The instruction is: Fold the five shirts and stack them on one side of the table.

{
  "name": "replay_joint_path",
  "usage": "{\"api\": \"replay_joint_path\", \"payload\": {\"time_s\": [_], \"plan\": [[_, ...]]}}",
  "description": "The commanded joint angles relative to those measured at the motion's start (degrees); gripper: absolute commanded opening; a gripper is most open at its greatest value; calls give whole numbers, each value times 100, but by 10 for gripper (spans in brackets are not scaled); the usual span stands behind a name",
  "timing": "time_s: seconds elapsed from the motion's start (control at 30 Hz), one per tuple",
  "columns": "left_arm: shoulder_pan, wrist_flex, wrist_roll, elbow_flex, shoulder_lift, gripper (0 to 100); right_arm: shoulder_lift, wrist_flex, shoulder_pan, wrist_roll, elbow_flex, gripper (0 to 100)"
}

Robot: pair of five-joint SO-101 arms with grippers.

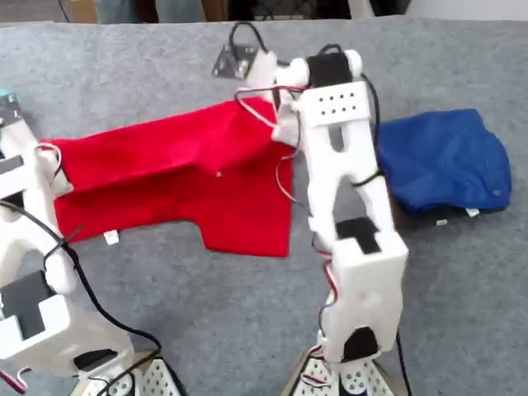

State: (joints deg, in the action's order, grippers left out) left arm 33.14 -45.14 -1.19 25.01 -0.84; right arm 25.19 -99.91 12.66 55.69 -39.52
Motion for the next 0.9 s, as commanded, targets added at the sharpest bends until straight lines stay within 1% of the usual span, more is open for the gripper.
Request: {"api": "replay_joint_path", "payload": {"time_s": [0.0, 0.17, 0.33, 0.4, 0.5, 0.57, 0.73, 0.87], "plan": [[119, 141, -378, 189, 105, 29, -910, 440, 176, 97, 1182, 14], [-127, 176, -501, 593, 114, 29, -1631, 1178, 264, 290, 3143, 14], [171, 132, -501, 655, 114, 29, -2501, 1943, 369, 299, 4848, 14], [189, 141, -651, 725, 114, 29, -2835, 2207, 413, 334, 5358, 14], [189, 132, -1108, 787, 114, 29, -3222, 2347, 413, 360, 5903, 14], [215, 132, -1257, 813, 114, 29, -3398, 2391, 431, 360, 6158, 14], [242, 70, -1292, 743, 123, 29, -3670, 2497, 404, 360, 6431, 14], [180, -492, -1292, 286, 123, 29, -3591, 2681, 413, 352, 6554, 14]]}}
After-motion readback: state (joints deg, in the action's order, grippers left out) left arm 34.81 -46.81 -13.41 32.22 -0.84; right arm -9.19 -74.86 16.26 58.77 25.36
